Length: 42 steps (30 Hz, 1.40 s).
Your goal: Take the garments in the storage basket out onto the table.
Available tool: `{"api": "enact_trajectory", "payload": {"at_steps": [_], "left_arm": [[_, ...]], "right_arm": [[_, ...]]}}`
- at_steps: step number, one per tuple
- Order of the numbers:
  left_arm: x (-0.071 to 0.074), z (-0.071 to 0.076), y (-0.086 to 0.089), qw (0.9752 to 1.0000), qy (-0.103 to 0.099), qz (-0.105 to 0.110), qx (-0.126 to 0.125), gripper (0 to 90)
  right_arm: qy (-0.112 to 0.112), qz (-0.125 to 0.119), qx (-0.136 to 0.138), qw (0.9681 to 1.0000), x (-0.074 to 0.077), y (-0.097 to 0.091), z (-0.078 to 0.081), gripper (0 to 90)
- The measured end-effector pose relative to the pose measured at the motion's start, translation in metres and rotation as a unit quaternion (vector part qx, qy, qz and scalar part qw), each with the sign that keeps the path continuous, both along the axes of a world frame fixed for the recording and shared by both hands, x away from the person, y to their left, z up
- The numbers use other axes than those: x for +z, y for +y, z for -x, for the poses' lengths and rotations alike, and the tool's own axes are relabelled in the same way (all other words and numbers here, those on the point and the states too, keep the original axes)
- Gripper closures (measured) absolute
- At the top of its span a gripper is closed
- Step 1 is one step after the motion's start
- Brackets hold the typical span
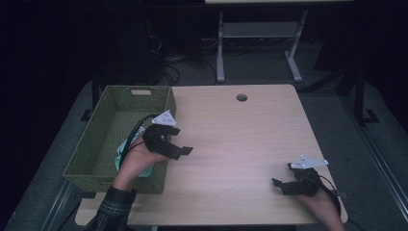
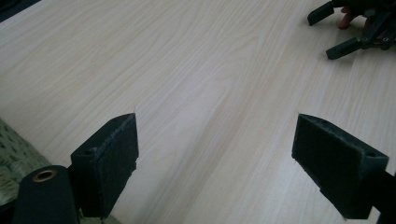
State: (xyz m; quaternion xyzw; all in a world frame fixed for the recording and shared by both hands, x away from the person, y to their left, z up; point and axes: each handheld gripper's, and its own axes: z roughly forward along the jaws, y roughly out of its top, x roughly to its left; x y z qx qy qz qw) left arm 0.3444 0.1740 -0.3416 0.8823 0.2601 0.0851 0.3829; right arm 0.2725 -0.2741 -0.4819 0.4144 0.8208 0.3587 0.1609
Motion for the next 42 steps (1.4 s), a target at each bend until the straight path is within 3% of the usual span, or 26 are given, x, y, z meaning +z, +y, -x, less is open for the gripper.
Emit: {"api": "enact_trajectory", "payload": {"at_steps": [42], "left_arm": [[0.014,-0.001,0.066,0.9977,-0.009,0.012,0.065,14.3]], "right_arm": [[0.0,0.0,0.0,1.0,0.0,0.0,0.0,12.2]]}}
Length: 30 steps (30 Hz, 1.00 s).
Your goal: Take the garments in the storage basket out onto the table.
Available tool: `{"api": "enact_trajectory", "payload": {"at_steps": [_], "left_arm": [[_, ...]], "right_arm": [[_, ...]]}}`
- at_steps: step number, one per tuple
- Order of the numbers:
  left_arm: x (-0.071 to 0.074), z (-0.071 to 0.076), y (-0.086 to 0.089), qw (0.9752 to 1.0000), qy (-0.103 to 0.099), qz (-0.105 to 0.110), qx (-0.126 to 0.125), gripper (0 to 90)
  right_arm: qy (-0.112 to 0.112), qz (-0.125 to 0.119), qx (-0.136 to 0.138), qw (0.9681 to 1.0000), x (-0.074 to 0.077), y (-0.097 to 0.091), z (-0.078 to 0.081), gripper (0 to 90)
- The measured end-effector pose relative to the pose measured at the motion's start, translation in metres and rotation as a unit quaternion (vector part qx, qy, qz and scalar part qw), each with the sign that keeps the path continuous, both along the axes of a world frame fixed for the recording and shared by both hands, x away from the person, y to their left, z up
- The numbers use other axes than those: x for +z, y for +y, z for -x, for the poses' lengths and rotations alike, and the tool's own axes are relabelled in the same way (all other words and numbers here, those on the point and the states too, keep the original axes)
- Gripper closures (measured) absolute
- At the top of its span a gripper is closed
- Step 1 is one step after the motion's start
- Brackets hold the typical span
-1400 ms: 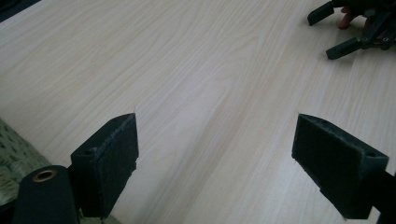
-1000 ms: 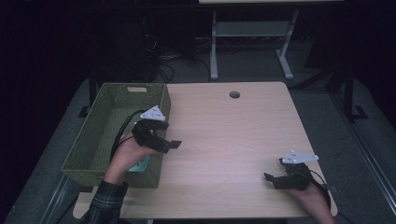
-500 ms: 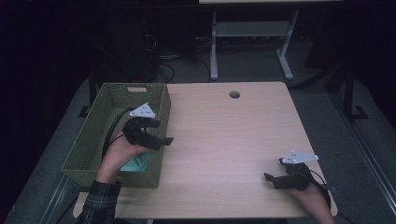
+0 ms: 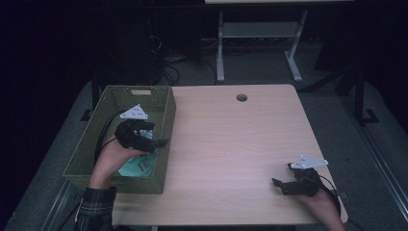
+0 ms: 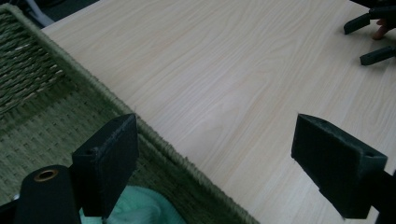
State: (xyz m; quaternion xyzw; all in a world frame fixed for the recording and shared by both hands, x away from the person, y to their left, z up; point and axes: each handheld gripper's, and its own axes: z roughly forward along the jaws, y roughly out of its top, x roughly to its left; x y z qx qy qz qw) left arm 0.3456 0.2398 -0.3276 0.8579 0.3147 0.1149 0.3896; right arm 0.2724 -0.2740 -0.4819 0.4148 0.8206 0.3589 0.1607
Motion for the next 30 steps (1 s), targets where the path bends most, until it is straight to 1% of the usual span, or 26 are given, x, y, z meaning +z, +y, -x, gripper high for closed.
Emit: {"api": "enact_trajectory", "payload": {"at_steps": [4,6,9,11,13,16,17,20,23,24,25,26,27,29,30], "left_arm": [[0.0,0.0,0.005,1.0,-0.001,0.001,0.004,14.2],[0.001,0.0,0.009,0.9999,-0.001,0.004,0.011,14.3],[0.001,0.0,0.016,0.9999,-0.001,-0.001,0.017,14.3],[0.0,-0.001,0.022,0.9997,-0.002,0.0,0.025,14.4],[0.0,-0.001,0.024,0.9996,-0.003,-0.003,0.027,14.4],[-0.002,-0.002,0.031,0.9993,-0.002,-0.002,0.037,14.4],[-0.002,-0.002,0.031,0.9993,-0.002,-0.002,0.037,14.4],[-0.004,-0.003,0.038,0.999,-0.003,-0.009,0.043,14.4],[-0.005,-0.003,0.041,0.9988,-0.002,-0.007,0.048,14.4],[-0.006,-0.004,0.045,0.9987,-0.004,-0.011,0.05,14.4],[-0.006,-0.004,0.045,0.9987,-0.004,-0.011,0.05,14.4],[-0.007,-0.004,0.049,0.9983,-0.004,-0.013,0.057,14.3],[-0.007,-0.004,0.049,0.9983,-0.004,-0.013,0.057,14.4],[-0.01,-0.005,0.056,0.9978,-0.007,-0.02,0.063,14.4],[-0.012,-0.005,0.057,0.9976,-0.005,-0.018,0.067,14.4]], "right_arm": [[0.0,0.0,0.0,1.0,0.0,0.0,0.0,12.2],[0.0,0.0,0.0,1.0,0.0,0.0,0.0,12.2],[0.0,0.0,0.0,1.0,0.0,0.0,0.0,12.2],[0.0,0.0,0.0,1.0,0.0,0.0,0.0,12.2],[0.0,0.0,0.0,1.0,0.0,0.0,0.0,12.2],[0.0,0.0,0.0,1.0,0.0,0.0,0.0,12.2],[0.0,0.0,0.0,1.0,0.0,0.0,0.0,12.2],[0.0,0.0,0.0,1.0,0.0,0.0,0.0,12.2],[0.0,0.0,0.0,1.0,0.0,0.0,0.0,12.2],[0.0,0.0,0.0,1.0,0.0,0.0,0.0,12.2],[0.0,0.0,0.0,1.0,0.0,0.0,0.0,12.2],[0.0,0.0,0.0,1.0,0.0,0.0,0.0,12.2],[0.0,0.0,0.0,1.0,0.0,0.0,0.0,12.2],[0.0,0.0,0.0,1.0,0.0,0.0,0.0,12.2],[0.0,0.0,0.0,1.0,0.0,0.0,0.0,12.2]]}}
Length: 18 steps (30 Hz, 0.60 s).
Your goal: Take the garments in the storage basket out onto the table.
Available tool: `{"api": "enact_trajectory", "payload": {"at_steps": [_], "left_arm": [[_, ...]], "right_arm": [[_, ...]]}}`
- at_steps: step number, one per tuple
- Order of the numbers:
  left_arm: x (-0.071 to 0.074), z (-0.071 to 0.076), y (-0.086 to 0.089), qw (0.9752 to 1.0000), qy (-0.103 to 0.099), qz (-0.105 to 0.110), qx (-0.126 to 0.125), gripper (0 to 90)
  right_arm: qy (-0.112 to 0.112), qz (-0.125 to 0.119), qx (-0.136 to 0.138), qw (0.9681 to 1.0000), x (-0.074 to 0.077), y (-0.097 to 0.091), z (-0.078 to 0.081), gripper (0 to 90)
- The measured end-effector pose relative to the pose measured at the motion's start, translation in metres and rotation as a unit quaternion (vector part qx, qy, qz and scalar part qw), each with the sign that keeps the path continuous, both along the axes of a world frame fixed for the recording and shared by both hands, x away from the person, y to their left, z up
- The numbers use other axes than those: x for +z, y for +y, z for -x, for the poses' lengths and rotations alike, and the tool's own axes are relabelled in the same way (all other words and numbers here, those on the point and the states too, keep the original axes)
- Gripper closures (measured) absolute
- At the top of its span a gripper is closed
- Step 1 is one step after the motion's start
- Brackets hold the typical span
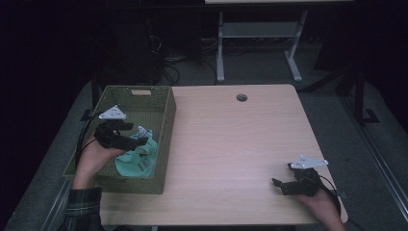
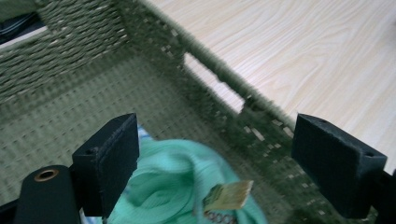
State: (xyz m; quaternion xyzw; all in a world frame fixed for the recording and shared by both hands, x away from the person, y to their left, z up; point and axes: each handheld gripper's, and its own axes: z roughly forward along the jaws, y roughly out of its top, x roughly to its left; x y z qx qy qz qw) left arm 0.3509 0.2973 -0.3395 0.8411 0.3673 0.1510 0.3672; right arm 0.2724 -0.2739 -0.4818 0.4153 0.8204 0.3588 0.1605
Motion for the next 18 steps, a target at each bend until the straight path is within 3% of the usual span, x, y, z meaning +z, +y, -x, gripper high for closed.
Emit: {"api": "enact_trajectory", "payload": {"at_steps": [9,18], "left_arm": [[-0.018,-0.007,0.008,0.9999,0.01,-0.005,0.003,14.8],[-0.036,-0.014,0.003,0.9996,0.024,-0.014,-0.003,14.8]], "right_arm": [[0.0,0.0,0.0,1.0,0.0,0.0,0.0,12.2],[0.0,0.0,0.0,1.0,0.0,0.0,0.0,12.2]]}}
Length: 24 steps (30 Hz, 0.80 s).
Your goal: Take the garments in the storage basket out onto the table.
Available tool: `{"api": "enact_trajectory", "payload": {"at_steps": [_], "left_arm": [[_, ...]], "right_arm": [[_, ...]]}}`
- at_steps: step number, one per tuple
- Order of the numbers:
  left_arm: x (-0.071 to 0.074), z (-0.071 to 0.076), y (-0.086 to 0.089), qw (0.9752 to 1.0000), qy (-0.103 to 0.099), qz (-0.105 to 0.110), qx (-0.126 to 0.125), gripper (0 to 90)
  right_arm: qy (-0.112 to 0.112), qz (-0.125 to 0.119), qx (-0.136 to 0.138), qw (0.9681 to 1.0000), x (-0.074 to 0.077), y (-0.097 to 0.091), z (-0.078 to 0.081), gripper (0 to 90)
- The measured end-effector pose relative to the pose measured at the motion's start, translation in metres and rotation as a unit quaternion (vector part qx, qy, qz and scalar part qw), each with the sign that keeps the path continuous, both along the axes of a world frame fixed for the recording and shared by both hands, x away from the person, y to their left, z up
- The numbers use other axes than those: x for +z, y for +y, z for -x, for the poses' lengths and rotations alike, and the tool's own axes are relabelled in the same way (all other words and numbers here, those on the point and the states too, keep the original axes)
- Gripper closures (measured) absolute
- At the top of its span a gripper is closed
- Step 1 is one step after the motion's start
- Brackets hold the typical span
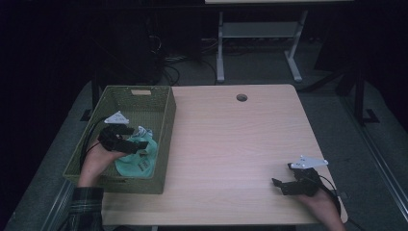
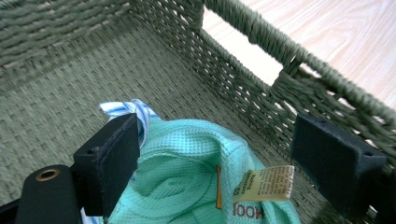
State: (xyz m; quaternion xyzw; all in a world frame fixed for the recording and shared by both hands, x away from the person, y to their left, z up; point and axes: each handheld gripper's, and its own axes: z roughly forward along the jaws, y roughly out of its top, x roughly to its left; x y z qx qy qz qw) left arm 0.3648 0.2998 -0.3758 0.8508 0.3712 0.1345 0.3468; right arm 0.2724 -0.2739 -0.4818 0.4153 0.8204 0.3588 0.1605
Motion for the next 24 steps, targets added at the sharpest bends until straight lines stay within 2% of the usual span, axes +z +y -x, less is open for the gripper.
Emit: {"api": "enact_trajectory", "payload": {"at_steps": [5,11,12,15,19,24], "left_arm": [[-0.011,-0.003,-0.004,1.0,0.007,-0.003,0.004,14.8],[-0.025,-0.008,-0.011,0.9992,0.025,-0.03,-0.001,14.8],[-0.028,-0.009,-0.013,0.9986,0.031,-0.043,0.004,14.8],[-0.03,-0.009,-0.014,0.9982,0.035,-0.049,0.006,14.8],[-0.031,-0.01,-0.014,0.9976,0.038,-0.058,0.007,18.8],[-0.033,-0.011,-0.014,0.9971,0.051,-0.056,0.008,31.0]], "right_arm": [[0.0,0.0,0.0,1.0,0.0,0.0,0.0,12.2],[0.0,0.0,0.0,1.0,0.0,0.0,0.0,12.2],[0.0,0.0,0.0,1.0,0.0,0.0,0.0,12.2],[0.0,0.0,0.0,1.0,0.0,0.0,0.0,12.2],[0.0,0.0,0.0,1.0,0.0,0.0,0.0,12.2],[0.0,0.0,0.0,1.0,0.0,0.0,0.0,12.2]]}}
